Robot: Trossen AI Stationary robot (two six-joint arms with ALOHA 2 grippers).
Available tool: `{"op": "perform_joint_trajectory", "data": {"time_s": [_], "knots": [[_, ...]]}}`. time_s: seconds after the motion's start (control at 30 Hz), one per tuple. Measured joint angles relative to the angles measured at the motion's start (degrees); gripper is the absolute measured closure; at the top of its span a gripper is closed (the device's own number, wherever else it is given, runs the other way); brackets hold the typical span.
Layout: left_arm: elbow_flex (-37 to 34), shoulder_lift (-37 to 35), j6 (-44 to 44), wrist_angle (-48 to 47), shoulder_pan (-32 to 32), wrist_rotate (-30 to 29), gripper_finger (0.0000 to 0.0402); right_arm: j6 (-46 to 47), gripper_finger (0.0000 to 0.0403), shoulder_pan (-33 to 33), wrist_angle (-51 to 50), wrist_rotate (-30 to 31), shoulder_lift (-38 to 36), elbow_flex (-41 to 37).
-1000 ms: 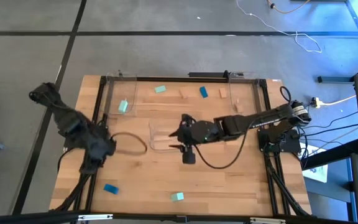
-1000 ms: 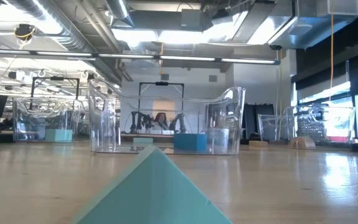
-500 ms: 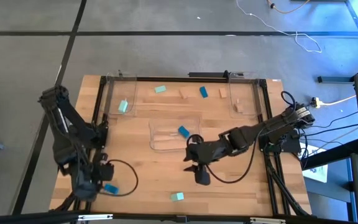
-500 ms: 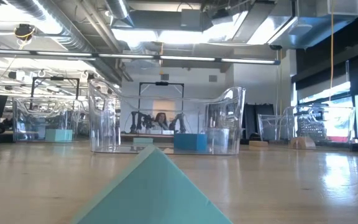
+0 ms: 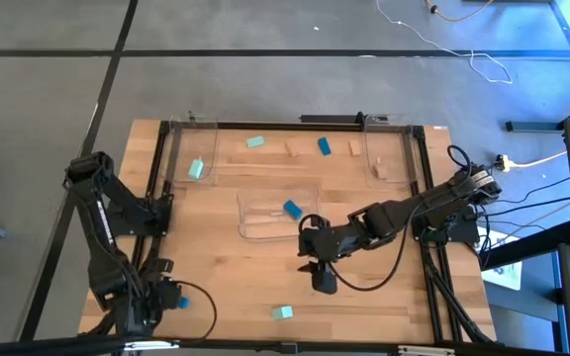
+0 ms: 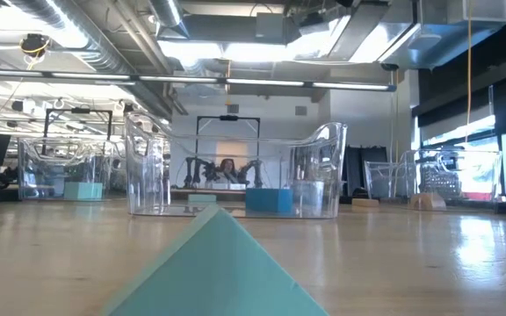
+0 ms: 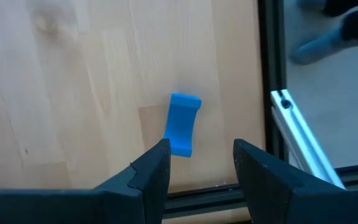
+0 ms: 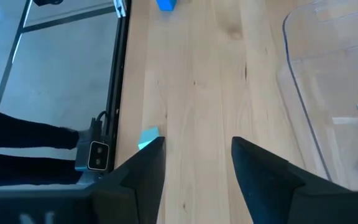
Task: Sort & place blocks by color
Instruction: Put the bottom blue block into the middle transparent bin
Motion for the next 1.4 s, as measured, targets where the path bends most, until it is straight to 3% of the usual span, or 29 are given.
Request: {"op": "perform_joint_trajectory", "data": {"time_s": [0.23, 0.63, 0.97, 1.4], "knots": [[0.0, 3.4, 0.2, 1.3, -0.5, -0.8, 0.0234, 0.1, 0.0219, 0.0, 0.0, 0.0, 0.0, 0.0], [0.0, 3.4, 0.0, 4.5, -0.5, -13.7, 0.0234, -0.1, 0.0219, 0.0, 0.1, 0.0, 0.0, 0.0], [0.0, 3.4, -0.3, 4.7, -0.5, -13.6, 0.0234, -0.1, 0.0219, 0.0, 0.1, 0.0, 0.0, 0.0], [0.0, 3.4, -7.9, 4.7, -0.5, -13.5, 0.0234, 0.0, 0.0219, 0.0, 0.1, 0.0, 0.0, 0.0]]}}
